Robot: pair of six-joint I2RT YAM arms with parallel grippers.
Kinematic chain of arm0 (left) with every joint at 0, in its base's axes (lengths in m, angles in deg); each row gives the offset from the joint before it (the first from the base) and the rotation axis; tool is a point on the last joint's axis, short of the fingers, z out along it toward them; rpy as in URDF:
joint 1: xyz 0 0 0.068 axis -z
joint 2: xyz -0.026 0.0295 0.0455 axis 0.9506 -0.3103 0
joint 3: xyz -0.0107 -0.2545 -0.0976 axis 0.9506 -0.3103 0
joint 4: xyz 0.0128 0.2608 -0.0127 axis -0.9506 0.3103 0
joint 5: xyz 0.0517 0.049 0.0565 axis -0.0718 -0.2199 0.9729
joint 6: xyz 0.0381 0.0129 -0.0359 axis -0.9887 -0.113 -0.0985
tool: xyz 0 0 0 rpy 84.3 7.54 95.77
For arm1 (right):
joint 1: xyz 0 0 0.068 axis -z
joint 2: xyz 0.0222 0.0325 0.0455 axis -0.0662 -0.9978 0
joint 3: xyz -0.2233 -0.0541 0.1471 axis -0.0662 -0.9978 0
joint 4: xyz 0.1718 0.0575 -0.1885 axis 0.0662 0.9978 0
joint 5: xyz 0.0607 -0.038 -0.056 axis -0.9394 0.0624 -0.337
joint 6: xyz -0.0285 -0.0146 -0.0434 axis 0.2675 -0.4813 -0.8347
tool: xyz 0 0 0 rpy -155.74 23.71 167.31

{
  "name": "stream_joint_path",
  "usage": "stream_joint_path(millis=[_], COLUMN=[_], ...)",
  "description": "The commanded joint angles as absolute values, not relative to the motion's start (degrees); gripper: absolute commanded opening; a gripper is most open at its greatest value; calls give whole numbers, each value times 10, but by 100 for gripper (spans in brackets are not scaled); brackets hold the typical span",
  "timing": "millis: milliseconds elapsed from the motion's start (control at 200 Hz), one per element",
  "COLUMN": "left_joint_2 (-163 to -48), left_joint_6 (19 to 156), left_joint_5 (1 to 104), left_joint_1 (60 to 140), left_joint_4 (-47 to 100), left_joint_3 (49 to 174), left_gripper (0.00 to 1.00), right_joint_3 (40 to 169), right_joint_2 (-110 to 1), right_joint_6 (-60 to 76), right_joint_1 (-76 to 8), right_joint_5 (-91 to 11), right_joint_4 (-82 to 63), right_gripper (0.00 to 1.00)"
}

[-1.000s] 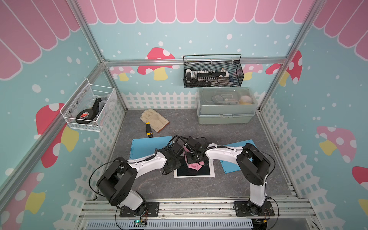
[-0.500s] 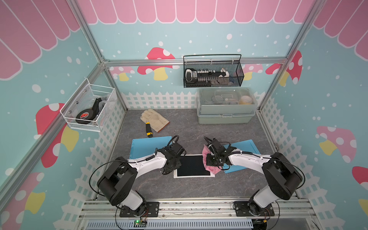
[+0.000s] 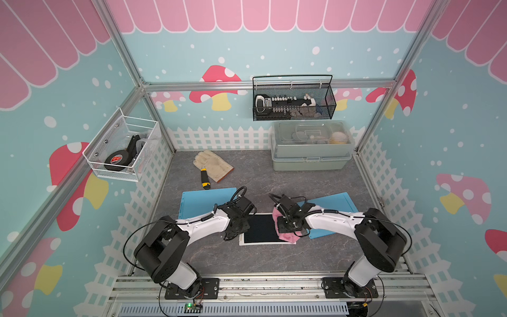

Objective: Wipe the drawing tablet
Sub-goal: Wipe the dirt from the drawing tablet.

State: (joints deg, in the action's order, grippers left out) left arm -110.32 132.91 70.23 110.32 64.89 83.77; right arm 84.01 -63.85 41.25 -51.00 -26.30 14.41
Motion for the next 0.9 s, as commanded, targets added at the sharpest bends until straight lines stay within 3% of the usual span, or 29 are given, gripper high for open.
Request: stream_joint_path(millis=[0,205,290,520,615,790,896], left_joint_2=[-1155,-1160,-1161,-1161,-1162,-1161,-1158], left_joint_6=[1332,1334,1334,1334,1334,1333,1333], left_joint_5=[704,704,705,703,703,703,704], left_joint_1=[1104,1104,1105,1104,1105,1104,1104], left_joint_4=[699,698,698,698,698,698,697], left_joint_3=[800,803,804,805,805,804,803], left_gripper=[28,28,28,28,28,28,28], right_joint_3=[829,714,729,884,860,734,727], right_joint_2=[-658,-570,-569,-683,-674,-575,-548], right_joint_6=[427,389,386,416,429,416,394], right_joint_1=[-513,-406,-431,-605,-595,-496,-500], right_joint_5=[-278,-262,-275,-305,-295,-275,-264], right_joint_4=[195,209,211,212,215,254,281], right_gripper=[0,0,0,0,0,0,0])
